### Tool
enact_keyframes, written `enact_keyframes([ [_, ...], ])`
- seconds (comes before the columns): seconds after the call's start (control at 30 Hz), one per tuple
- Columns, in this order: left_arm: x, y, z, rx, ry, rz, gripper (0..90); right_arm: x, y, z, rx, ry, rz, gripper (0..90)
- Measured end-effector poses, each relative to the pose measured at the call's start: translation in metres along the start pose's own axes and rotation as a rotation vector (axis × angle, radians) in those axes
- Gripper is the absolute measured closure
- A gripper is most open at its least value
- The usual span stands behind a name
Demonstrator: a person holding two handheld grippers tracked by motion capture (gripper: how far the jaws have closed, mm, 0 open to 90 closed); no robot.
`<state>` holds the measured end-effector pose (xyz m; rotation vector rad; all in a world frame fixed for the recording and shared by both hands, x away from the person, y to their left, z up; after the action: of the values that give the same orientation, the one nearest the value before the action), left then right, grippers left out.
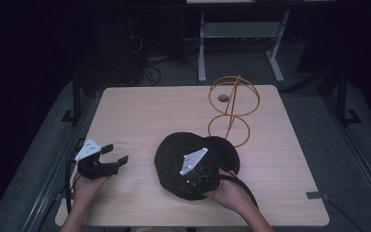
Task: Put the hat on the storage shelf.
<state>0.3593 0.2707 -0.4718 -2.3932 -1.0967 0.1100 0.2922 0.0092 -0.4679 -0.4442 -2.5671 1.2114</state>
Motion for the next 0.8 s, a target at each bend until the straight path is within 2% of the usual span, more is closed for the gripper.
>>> enact_keyframes([
  [0.07,0.0,0.001,0.0,0.0,-0.001,0.001,20.5,0.001,0.005,-0.001,0.011,-0.009,-0.002,58.2],
  [0.23,-0.001,0.001,0.0,0.003,0.003,0.004,20.7,0.0,0.016,0.0,0.049,-0.023,0.028,66.1],
  [0.3,-0.001,0.001,0.0,0.001,0.004,0.004,20.7,-0.001,0.021,-0.001,0.053,-0.014,0.031,70.7],
  [0.43,-0.002,0.001,-0.001,0.0,0.002,0.005,20.7,0.001,0.028,-0.001,0.071,-0.009,0.032,73.6],
  [0.63,-0.003,0.002,0.0,0.007,0.01,0.01,20.7,0.0,0.031,-0.001,0.074,-0.001,0.036,74.3],
  [0.7,-0.003,0.003,0.0,0.007,0.009,0.013,21.0,0.001,0.031,0.0,0.07,-0.015,0.046,77.5],
  [0.8,-0.003,0.002,-0.001,0.002,0.002,0.012,21.0,0.002,0.03,-0.001,0.063,-0.008,0.046,78.7],
])
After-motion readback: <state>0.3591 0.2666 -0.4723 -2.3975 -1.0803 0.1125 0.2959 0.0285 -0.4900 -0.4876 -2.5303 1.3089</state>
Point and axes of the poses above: each handheld gripper's, and its own axes: y roughly forward along the jaws, z roughly out of its underside, x roughly to its left, the point moved 8 cm from there along y, roughly forward along the jaws, and after that the axes turned 12 degrees about y, right-handed, at the moved point
